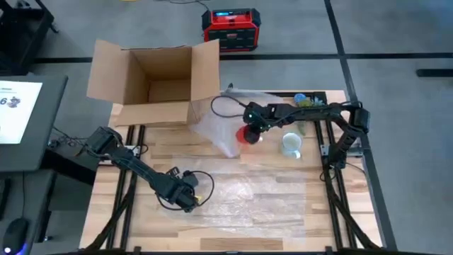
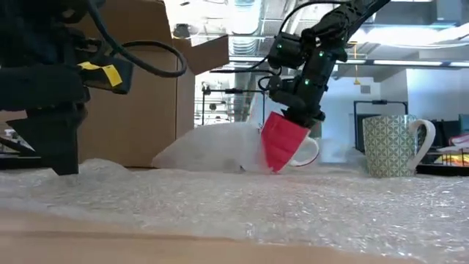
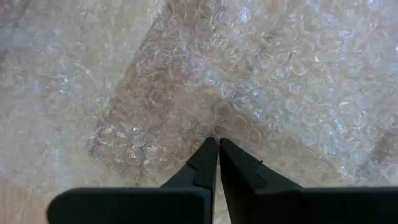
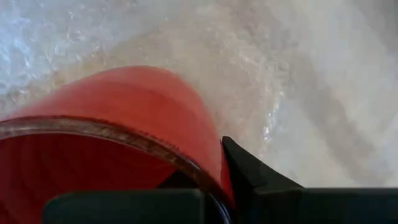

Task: Wrap mug
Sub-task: Wrap the red mug with bubble wrap

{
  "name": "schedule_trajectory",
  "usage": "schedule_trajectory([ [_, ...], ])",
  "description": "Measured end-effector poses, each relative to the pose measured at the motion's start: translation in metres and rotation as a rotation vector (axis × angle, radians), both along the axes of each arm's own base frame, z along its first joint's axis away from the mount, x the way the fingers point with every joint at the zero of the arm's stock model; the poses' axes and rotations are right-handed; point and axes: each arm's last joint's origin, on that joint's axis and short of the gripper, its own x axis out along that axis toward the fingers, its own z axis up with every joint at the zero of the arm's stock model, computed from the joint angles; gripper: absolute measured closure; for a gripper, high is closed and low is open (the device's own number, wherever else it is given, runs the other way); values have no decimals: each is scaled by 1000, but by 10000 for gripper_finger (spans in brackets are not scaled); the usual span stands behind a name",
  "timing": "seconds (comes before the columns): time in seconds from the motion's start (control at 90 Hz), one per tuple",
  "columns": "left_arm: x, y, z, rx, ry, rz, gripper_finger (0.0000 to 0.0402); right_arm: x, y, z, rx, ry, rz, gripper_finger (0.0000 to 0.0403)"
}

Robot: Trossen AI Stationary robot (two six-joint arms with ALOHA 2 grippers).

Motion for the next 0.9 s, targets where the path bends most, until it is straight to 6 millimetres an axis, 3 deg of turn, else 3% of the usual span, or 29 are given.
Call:
schedule_trajectory([
  [0.1,-1,-2,0,-3,-4,1,401,1,8,13,-4,48,24,395],
  [0.2,-1,-2,0,-7,-8,14,402,5,22,42,-1,53,70,395],
  [0.289,0,-2,0,-10,-11,20,401,6,42,67,11,79,128,395],
  [0.411,0,-2,0,-5,-27,32,402,14,76,84,31,84,239,395],
  [0.511,0,-2,1,-1,-34,45,401,28,106,86,109,25,283,395],
  [0.656,1,-1,1,19,-55,64,401,52,146,68,174,69,343,395],
  [0.9,1,0,1,46,-69,59,402,103,187,51,228,208,428,395],
])
